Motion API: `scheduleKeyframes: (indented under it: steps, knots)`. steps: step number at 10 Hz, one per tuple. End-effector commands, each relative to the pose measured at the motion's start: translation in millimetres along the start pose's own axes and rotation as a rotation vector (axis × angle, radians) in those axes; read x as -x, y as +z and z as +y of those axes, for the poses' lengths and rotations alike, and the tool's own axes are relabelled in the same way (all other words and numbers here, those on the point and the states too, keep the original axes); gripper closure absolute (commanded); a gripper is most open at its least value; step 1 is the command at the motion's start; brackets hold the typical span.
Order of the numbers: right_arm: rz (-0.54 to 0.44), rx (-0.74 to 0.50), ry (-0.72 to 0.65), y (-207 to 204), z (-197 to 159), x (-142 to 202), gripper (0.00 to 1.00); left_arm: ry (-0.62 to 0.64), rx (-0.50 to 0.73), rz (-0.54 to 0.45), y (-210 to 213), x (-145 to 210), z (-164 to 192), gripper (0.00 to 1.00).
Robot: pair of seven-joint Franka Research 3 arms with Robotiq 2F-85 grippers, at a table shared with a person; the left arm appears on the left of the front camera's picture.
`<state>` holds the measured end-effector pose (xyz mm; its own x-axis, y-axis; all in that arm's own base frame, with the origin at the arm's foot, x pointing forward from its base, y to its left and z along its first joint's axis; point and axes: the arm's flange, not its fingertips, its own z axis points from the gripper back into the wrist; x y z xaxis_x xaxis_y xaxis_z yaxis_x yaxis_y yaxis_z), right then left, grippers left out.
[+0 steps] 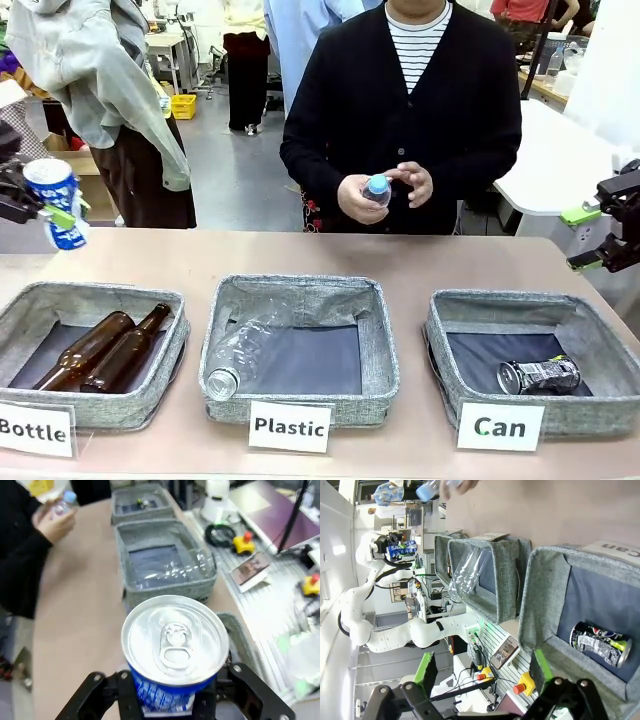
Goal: Sort the can waste into the basket.
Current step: Pick up the can waste from the table and place it in the right Fabric basket.
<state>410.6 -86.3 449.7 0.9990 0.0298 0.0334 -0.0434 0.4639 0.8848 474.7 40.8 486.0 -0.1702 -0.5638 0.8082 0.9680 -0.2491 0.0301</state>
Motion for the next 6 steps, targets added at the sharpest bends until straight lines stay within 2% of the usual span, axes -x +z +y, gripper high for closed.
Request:
scheduleKeyframes:
  steps: [1, 3, 5, 6]
  knots:
    - [-0.006, 0.006, 0.021, 1.6, -0.4, 0.0, 0.0, -0.053, 0.123, 0.132, -54.7, -54.5, 1.0, 0.66]
    - [-0.006, 0.006, 0.021, 1.6, -0.4, 0.0, 0.0, -0.071, 0.189, 0.23, -87.2, -72.9, 16.0, 0.66]
    - [-0.006, 0.006, 0.021, 1.6, -0.4, 0.0, 0.0, -0.037, 0.142, 0.131, -39.6, -52.0, 4.3, 0.66]
    - [-0.006, 0.006, 0.021, 1.6, -0.4, 0.0, 0.0, -0.002, 0.098, 0.112, -5.9, -32.1, -22.3, 0.66]
